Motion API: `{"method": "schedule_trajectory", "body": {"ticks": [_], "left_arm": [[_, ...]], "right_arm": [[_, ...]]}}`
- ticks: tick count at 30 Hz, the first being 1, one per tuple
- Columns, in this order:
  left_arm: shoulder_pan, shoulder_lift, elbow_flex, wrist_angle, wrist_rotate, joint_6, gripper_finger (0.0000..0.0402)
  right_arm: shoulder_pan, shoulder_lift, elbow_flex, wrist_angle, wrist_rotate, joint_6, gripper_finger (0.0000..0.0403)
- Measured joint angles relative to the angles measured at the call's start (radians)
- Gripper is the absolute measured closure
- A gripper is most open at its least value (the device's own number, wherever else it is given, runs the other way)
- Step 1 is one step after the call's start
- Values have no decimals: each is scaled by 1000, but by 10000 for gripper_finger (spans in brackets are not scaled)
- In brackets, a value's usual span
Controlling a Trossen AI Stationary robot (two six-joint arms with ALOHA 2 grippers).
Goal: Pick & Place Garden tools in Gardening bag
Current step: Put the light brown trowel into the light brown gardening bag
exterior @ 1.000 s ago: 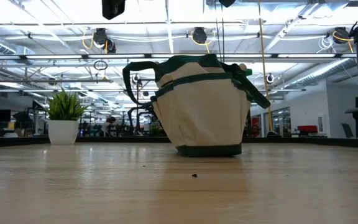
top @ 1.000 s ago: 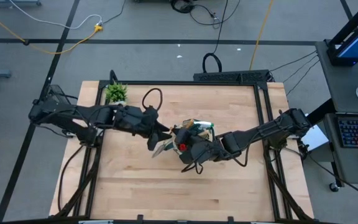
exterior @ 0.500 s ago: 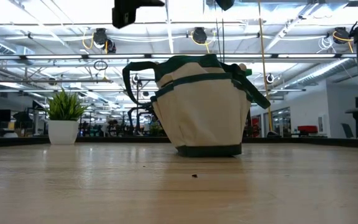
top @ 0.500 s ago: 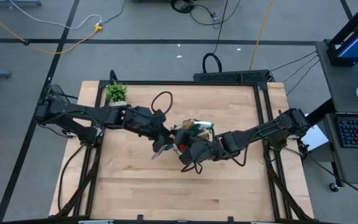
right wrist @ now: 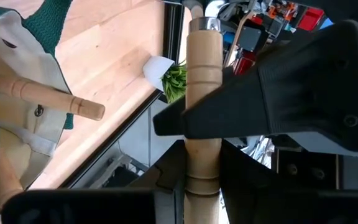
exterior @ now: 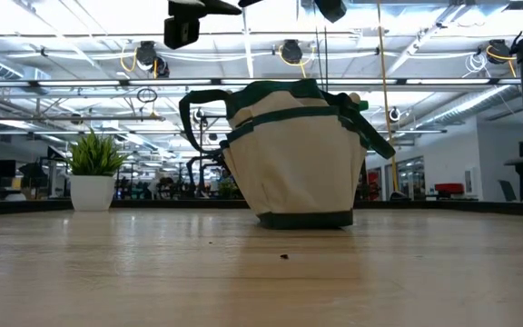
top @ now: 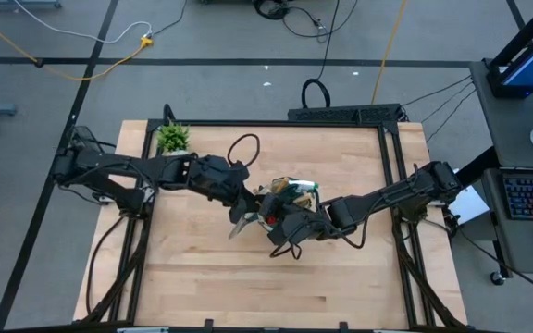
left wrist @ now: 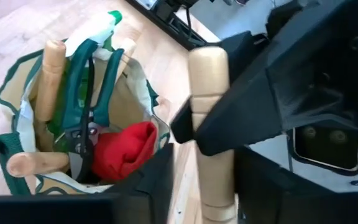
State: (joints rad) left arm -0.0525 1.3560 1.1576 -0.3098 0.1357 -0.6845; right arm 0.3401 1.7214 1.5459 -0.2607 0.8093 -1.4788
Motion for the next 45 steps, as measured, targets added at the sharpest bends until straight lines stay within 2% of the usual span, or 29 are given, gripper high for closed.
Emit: {"method": "schedule_trajectory", "body": {"ticks": [5, 15, 23, 27, 33, 39, 45], "left_arm": [[0, 0, 0, 4, 3, 11, 329], [-13, 0, 0, -10, 12, 36, 331], [-46, 0, 0, -53, -64, 28, 331], [-66, 1, 0, -75, -109, 25, 331], [-82, 0, 0, -80, -207, 20, 331], [-83, 0, 0, -76, -306, 1, 331], [-83, 0, 0, -9, -394, 24, 331]], "right_arm": [[1, 0, 0, -3, 3, -2, 340], [2, 0, 0, 3, 10, 106, 270], [0, 0, 0, -4, 189, 108, 253], [0, 0, 0, 1, 292, 124, 260], [0, -1, 0, -67, 433, 231, 274], [0, -15, 1, -248, 453, 416, 301], [-5, -41, 0, -462, 474, 658, 353]]}}
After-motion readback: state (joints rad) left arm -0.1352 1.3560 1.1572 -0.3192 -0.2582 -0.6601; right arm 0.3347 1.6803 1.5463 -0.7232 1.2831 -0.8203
